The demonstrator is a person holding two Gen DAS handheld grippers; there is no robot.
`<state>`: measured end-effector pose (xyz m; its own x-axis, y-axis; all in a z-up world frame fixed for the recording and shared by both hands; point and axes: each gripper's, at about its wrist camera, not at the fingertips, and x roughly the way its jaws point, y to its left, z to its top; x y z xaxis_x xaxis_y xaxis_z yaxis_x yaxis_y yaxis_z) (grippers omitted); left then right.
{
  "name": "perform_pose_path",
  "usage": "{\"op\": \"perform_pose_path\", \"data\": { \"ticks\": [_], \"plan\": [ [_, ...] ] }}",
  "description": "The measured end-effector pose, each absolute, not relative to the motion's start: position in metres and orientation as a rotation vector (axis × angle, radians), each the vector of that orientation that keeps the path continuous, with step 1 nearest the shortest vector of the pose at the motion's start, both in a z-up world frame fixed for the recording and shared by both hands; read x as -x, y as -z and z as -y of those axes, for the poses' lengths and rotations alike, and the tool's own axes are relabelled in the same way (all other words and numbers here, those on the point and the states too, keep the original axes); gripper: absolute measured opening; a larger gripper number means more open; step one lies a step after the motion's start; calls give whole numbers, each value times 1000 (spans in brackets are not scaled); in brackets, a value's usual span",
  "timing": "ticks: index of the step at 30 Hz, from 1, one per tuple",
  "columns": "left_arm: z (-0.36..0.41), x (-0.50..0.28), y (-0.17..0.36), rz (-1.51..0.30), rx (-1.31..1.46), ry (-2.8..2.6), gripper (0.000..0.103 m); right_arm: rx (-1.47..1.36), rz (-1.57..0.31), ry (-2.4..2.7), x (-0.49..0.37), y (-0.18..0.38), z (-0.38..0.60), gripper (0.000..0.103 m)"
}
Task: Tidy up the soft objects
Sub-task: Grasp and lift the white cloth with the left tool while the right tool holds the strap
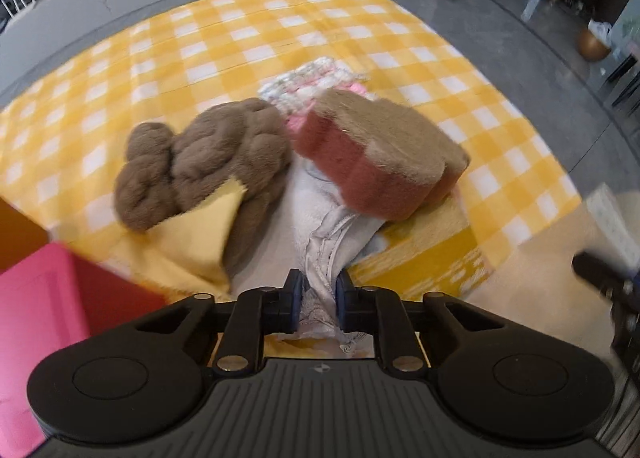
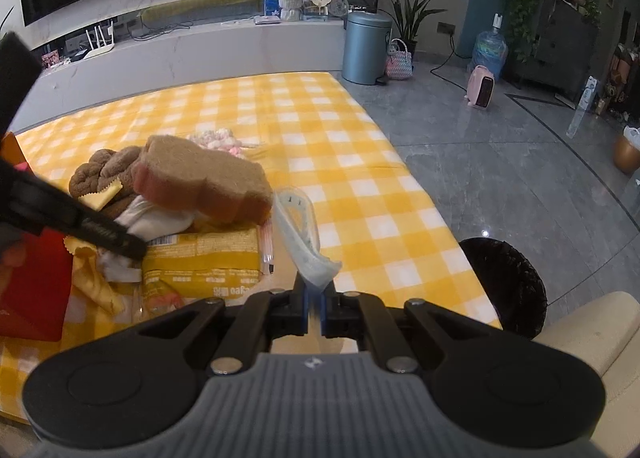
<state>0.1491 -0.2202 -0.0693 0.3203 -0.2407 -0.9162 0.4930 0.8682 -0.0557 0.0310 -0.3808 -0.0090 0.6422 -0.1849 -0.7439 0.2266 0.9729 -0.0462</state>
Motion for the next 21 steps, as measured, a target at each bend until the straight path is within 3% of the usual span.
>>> {"op": "perform_pose_path", "data": {
  "ticks": [21],
  "plan": [
    [173, -90, -14, -1061, -95, 576, 15, -63, -779, 69, -28, -3, 361, 3]
  ]
}}
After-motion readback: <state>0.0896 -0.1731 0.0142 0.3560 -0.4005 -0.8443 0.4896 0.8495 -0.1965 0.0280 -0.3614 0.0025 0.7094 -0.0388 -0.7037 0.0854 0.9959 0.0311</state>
